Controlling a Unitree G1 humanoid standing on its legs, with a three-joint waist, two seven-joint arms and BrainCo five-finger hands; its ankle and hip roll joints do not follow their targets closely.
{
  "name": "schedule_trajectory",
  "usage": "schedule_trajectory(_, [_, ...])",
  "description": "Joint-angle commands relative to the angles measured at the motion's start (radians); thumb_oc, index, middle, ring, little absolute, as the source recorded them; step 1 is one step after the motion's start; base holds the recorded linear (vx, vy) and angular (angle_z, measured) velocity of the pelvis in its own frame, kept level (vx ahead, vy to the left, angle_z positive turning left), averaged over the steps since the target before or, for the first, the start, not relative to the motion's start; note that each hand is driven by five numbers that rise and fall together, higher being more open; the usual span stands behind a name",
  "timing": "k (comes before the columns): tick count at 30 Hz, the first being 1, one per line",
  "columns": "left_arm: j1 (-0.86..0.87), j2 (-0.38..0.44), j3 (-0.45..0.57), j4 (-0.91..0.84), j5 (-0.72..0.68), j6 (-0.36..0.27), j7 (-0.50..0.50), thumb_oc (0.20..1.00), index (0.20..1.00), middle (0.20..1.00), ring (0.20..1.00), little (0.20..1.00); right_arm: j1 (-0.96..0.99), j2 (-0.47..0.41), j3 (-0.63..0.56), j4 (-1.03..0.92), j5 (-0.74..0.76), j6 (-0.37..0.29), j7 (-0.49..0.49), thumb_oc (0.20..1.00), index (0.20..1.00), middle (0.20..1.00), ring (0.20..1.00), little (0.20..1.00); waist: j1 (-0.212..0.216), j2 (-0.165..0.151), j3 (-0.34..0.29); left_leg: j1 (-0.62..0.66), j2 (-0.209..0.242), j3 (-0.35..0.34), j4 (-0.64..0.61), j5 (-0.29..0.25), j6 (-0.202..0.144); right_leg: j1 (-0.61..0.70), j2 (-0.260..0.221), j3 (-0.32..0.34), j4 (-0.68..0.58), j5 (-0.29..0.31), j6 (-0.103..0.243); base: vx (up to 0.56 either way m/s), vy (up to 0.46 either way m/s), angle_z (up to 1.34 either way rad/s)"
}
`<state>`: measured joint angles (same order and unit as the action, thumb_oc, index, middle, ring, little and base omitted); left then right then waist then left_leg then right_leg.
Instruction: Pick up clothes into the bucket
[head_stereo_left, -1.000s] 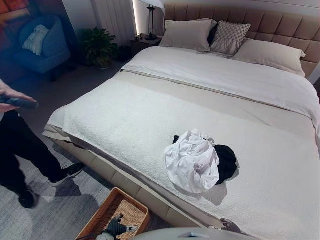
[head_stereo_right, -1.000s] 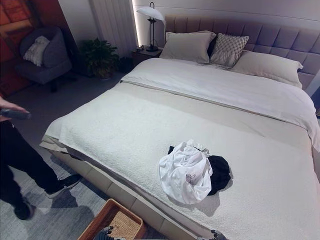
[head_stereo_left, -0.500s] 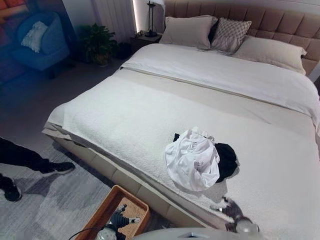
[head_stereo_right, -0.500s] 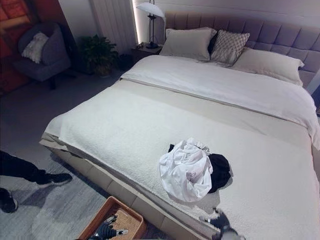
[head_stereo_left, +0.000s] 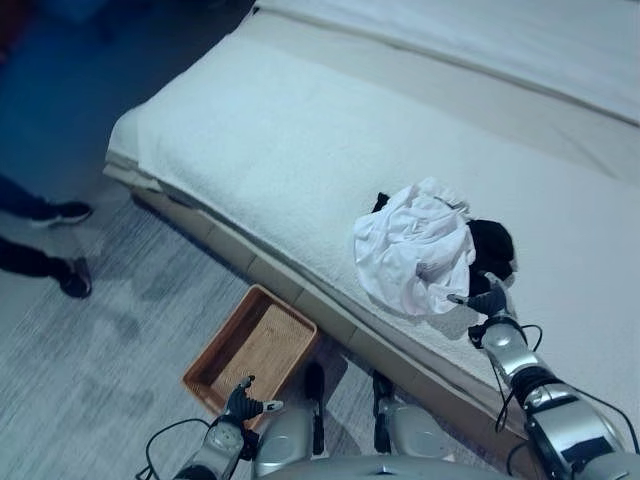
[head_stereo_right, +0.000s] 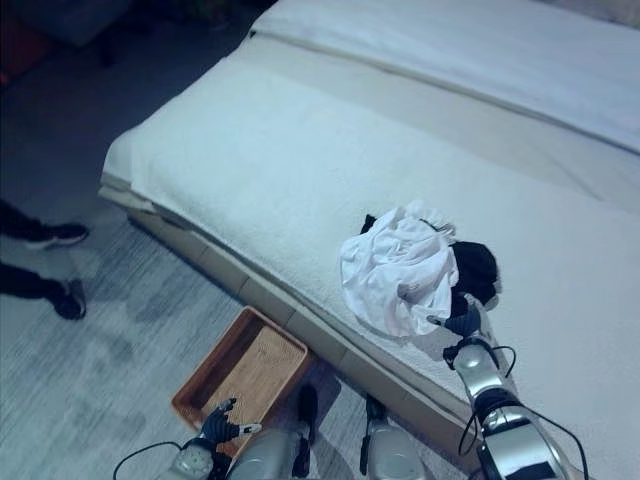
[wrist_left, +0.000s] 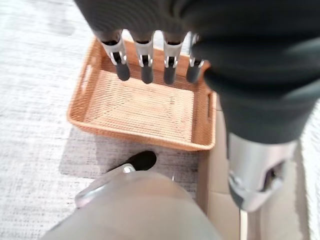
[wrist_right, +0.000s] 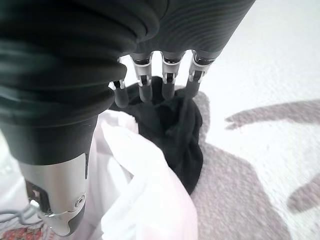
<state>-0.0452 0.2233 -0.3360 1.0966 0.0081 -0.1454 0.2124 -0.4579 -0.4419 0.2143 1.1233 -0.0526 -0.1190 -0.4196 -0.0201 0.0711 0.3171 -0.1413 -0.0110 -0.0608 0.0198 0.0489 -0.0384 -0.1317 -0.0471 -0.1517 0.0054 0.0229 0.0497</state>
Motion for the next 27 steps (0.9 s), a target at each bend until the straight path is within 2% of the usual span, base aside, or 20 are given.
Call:
schedule_trajectory(1, [-0.027, -0.053, -0.066, 0.018, -0.056, -0.020, 0.032, 1.000, 1.000, 1.000, 1.000, 1.000, -0.101, -0.049, 0.069, 0.040, -0.046, 0.014, -0.051, 1.000, 1.000, 1.000, 1.000, 1.000, 0.011, -0.039, 0.025, -0.074, -0.029, -0.037, 0.097, -0.053, -0.005, -0.072, -0.116, 0.005, 0.182, -0.080, 0.061, -0.03, 0.052, 0.05])
schedule_trajectory(7, [-0.079, -0.062, -0.112, -0.012, -0.087, -0.029, 0.054, 1.000, 1.000, 1.000, 1.000, 1.000, -0.201, -0.063, 0.124, 0.115, -0.076, 0.035, -0.070, 1.000, 1.000, 1.000, 1.000, 1.000, 0.021, -0.016, 0.098, -0.166, -0.051, -0.060, 0.180, -0.063, 0.001, -0.153, -0.146, 0.007, 0.272, -0.104, 0.049, -0.02, 0.008, 0.17])
schedule_trajectory(15, [-0.140, -0.064, -0.162, -0.078, -0.125, -0.048, 0.081, 1.000, 1.000, 1.000, 1.000, 1.000, -0.329, -0.067, 0.193, 0.108, -0.129, 0.032, -0.118, 1.000, 1.000, 1.000, 1.000, 1.000, 0.031, 0.001, 0.170, -0.257, -0.070, -0.078, 0.251, -0.073, 0.008, -0.242, -0.167, 0.010, 0.370, -0.134, 0.038, -0.02, -0.015, 0.13])
schedule_trajectory(16, [-0.159, -0.062, -0.179, -0.099, -0.130, -0.052, 0.083, 1.000, 1.000, 1.000, 1.000, 1.000, -0.372, -0.068, 0.220, 0.110, -0.146, 0.038, -0.114, 0.840, 0.840, 0.840, 0.840, 0.840, 0.033, 0.003, 0.187, -0.276, -0.073, -0.081, 0.265, -0.075, 0.010, -0.261, -0.169, 0.015, 0.388, -0.138, 0.035, -0.01, -0.003, 0.05])
schedule_trajectory(17, [-0.159, -0.063, -0.179, -0.099, -0.130, -0.052, 0.083, 1.000, 1.000, 1.000, 1.000, 1.000, -0.372, -0.068, 0.220, 0.110, -0.146, 0.038, -0.114, 0.426, 0.426, 0.426, 0.426, 0.426, 0.033, 0.003, 0.187, -0.276, -0.073, -0.081, 0.266, -0.075, 0.010, -0.261, -0.169, 0.016, 0.388, -0.138, 0.035, -0.02, -0.021, 0.07])
schedule_trajectory(18, [-0.176, -0.069, -0.194, -0.099, -0.136, -0.050, 0.082, 1.000, 1.000, 1.000, 1.000, 1.000, -0.410, -0.065, 0.239, 0.128, -0.156, 0.046, -0.106, 0.200, 0.200, 0.200, 0.200, 0.200, 0.036, 0.003, 0.198, -0.290, -0.075, -0.086, 0.276, -0.076, 0.010, -0.273, -0.170, 0.017, 0.398, -0.140, 0.034, 0.00, 0.000, 0.00])
schedule_trajectory(24, [-0.198, -0.074, -0.209, -0.101, -0.136, -0.051, 0.084, 1.000, 1.000, 1.000, 1.000, 1.000, -0.457, -0.059, 0.261, 0.125, -0.161, 0.046, -0.105, 0.200, 0.200, 0.200, 0.200, 0.200, 0.036, -0.005, 0.203, -0.296, -0.074, -0.093, 0.275, -0.075, 0.009, -0.283, -0.168, 0.017, 0.396, -0.141, 0.034, 0.01, -0.015, 0.05])
schedule_trajectory(27, [-0.209, -0.071, -0.194, -0.078, -0.128, -0.048, 0.088, 1.000, 1.000, 1.000, 1.000, 1.000, -0.463, -0.053, 0.240, 0.055, -0.111, 0.024, -0.115, 0.200, 0.200, 0.200, 0.200, 0.200, 0.028, -0.022, 0.200, -0.272, -0.067, -0.096, 0.260, -0.072, 0.003, -0.263, -0.164, 0.014, 0.382, -0.141, 0.036, 0.01, -0.016, 0.09])
